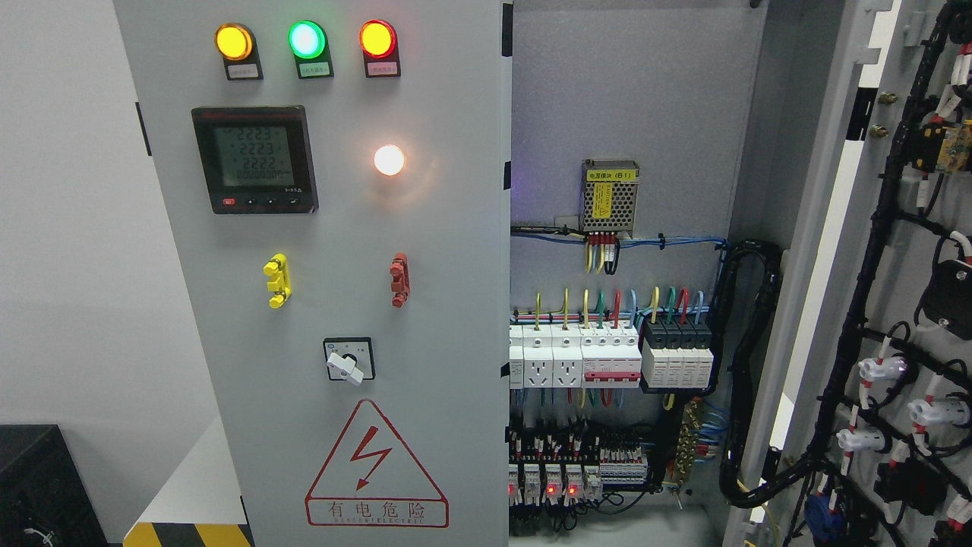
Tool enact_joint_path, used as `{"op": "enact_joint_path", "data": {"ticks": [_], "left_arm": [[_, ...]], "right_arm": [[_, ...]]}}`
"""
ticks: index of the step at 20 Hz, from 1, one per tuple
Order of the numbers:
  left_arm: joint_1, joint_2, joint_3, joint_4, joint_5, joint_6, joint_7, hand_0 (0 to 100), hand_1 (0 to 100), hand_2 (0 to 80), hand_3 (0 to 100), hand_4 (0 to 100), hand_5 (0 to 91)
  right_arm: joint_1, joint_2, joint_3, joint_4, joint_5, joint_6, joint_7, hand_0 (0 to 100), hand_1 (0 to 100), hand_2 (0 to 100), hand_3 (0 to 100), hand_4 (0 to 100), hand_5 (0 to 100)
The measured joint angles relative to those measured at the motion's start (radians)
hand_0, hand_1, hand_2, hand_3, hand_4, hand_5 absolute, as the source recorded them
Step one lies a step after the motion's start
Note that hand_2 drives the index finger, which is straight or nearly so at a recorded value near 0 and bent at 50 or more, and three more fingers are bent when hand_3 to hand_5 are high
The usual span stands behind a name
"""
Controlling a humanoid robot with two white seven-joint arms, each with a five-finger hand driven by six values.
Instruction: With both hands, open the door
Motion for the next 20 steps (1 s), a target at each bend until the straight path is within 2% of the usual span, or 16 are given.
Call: {"op": "enact_joint_path", "data": {"ticks": [3,6,11,17,20], "left_arm": [[0.097,-0.015,0.006,0.186,-0.049,-0.101,-0.006,12,56,0.0,0,0,0.0],[0.152,-0.061,0.028,0.405,-0.077,-0.187,-0.007,12,56,0.0,0,0,0.0],[0.235,-0.149,0.113,0.740,-0.099,-0.224,-0.009,12,56,0.0,0,0,0.0],[0.347,-0.260,0.309,1.033,-0.114,-0.231,0.049,12,56,0.0,0,0,0.0],[0.387,-0.316,0.442,1.149,-0.173,-0.233,0.071,12,56,0.0,0,0,0.0]], "right_arm": [[0.000,0.000,0.000,0.000,0.000,0.000,0.000,7,14,0,0,0,0],[0.000,0.000,0.000,0.000,0.000,0.000,0.000,7,14,0,0,0,0],[0.000,0.000,0.000,0.000,0.000,0.000,0.000,7,13,0,0,0,0],[0.000,0.000,0.000,0.000,0.001,0.000,0.000,7,14,0,0,0,0],[-0.001,0.000,0.000,-0.003,0.000,0.000,0.000,7,14,0,0,0,0]]}}
